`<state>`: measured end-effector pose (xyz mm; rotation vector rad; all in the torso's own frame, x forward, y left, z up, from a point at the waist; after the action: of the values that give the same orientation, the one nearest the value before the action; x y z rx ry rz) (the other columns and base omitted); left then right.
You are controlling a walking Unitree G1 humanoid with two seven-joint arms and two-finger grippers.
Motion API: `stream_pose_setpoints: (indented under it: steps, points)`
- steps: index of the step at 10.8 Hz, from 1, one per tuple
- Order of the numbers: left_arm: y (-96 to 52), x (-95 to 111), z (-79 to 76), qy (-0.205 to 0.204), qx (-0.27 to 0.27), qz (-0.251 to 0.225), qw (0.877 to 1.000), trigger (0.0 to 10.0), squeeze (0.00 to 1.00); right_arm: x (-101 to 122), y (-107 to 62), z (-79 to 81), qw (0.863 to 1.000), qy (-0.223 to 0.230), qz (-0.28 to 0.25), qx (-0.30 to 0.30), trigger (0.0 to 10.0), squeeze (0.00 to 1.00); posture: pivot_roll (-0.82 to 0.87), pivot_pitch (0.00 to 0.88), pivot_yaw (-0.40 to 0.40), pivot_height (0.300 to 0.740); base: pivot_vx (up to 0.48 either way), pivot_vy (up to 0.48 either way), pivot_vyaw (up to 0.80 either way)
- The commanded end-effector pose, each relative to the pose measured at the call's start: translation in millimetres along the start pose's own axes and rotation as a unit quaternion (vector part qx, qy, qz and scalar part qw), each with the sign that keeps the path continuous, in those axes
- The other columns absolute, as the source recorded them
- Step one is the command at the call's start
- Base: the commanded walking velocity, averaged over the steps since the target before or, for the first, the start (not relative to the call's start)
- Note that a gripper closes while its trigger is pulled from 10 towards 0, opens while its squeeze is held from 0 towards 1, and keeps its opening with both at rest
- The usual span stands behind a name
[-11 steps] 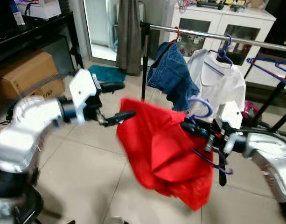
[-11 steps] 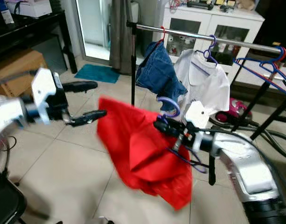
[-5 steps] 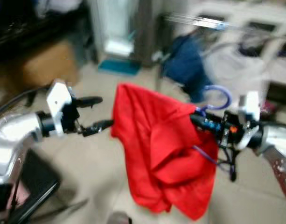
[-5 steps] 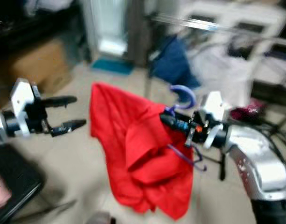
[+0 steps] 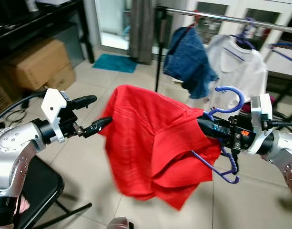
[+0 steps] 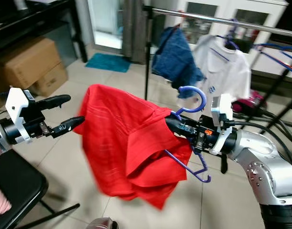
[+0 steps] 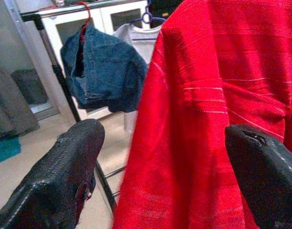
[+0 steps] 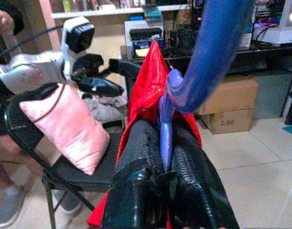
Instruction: Hang hanger
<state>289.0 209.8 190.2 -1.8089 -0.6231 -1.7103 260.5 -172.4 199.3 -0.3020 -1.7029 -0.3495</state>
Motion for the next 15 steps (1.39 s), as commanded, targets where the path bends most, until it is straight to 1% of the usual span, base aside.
stream_pose_setpoints:
  steps: [1, 2, 4, 5, 6, 7, 8, 9, 10, 13, 15]
  points:
    - [4.7, 3.3, -1.0, 0.010, -0.009, -0.007, 1.000, 10.0, 0.00, 13.0, -1.6, -0.6, 1.000, -0.014, -0.018, 0.009, 10.0, 0.00, 0.15, 0.009, -0.011, 0.740, 0.000, 0.000, 0.00]
    - [12.8, 3.1, 2.1, 0.013, -0.017, -0.008, 1.000, 10.0, 0.00, 13.1, -1.9, 0.9, 1.000, -0.009, -0.017, 0.019, 10.0, 0.00, 0.15, 0.007, -0.013, 0.740, 0.000, 0.000, 0.00]
    - [26.0, -1.7, 11.8, 0.007, -0.031, 0.008, 0.999, 10.0, 0.00, 17.3, -0.8, 2.7, 0.999, -0.005, -0.023, 0.029, 10.0, 0.00, 0.14, 0.006, -0.012, 0.740, 0.000, 0.000, 0.00]
    - [37.2, -2.3, 18.7, -0.007, -0.045, 0.011, 0.999, 10.0, 0.00, 20.6, -1.8, 5.1, 0.999, -0.003, -0.026, 0.038, 10.0, 0.00, 0.13, 0.006, -0.005, 0.740, 0.000, 0.000, 0.00]
    - [40.1, -2.3, 18.2, -0.011, -0.057, 0.013, 0.998, 10.0, 0.00, 20.8, -1.7, 5.2, 0.999, -0.004, -0.025, 0.038, 10.0, 0.00, 0.13, 0.006, 0.000, 0.740, 0.000, 0.000, 0.00]
    - [42.7, -3.1, 15.4, -0.022, -0.080, 0.018, 0.996, 8.5, 0.00, 21.4, -1.9, 5.2, 0.999, -0.005, -0.025, 0.038, 10.0, 0.00, 0.13, 0.005, 0.003, 0.740, 0.000, 0.000, 0.00]
    - [44.8, -9.9, 14.2, -0.029, -0.107, 0.040, 0.993, 0.0, 0.00, 25.4, -1.3, 6.5, 0.999, -0.005, -0.034, 0.041, 10.0, 0.00, 0.13, 0.006, 0.004, 0.740, 0.000, 0.000, 0.00]
    - [46.7, -14.6, 14.0, -0.032, -0.124, 0.053, 0.990, 0.0, 0.00, 25.8, -0.7, 7.0, 0.998, -0.003, -0.034, 0.045, 10.0, 0.00, 0.13, 0.006, 0.004, 0.740, 0.000, 0.000, 0.00]
    - [47.8, -15.0, 13.7, -0.033, -0.133, 0.057, 0.989, 0.0, 0.00, 25.5, 0.0, 7.4, 0.998, -0.003, -0.032, 0.048, 10.0, 0.00, 0.13, 0.007, 0.006, 0.740, 0.000, 0.000, 0.00]
    - [51.2, -12.6, 15.3, -0.033, -0.147, 0.057, 0.987, 0.0, 0.00, 25.7, 1.0, 8.0, 0.998, -0.003, -0.033, 0.050, 10.0, 0.00, 0.12, 0.005, 0.009, 0.740, 0.000, 0.000, 0.00]
    - [51.1, -7.9, 11.8, -0.030, -0.159, 0.047, 0.986, 0.0, 0.00, 24.2, 0.1, 7.3, 0.999, -0.007, -0.025, 0.045, 10.0, 0.00, 0.12, 0.002, 0.016, 0.740, 0.000, 0.000, 0.00]
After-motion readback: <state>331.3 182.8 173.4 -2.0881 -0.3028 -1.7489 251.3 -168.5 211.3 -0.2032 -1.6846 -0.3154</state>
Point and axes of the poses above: a point about 5 cm out from each wrist's last joint towards the gripper, its own y axis pointing out of the wrist towards the gripper, its own x axis along the axis of the wrist's last joint, z = x × y, the point moved 2 cm from there along y, pointing out of the wrist towards the gripper, and after that the axes turned 12 degrees about -y, right-handed, at the moved point
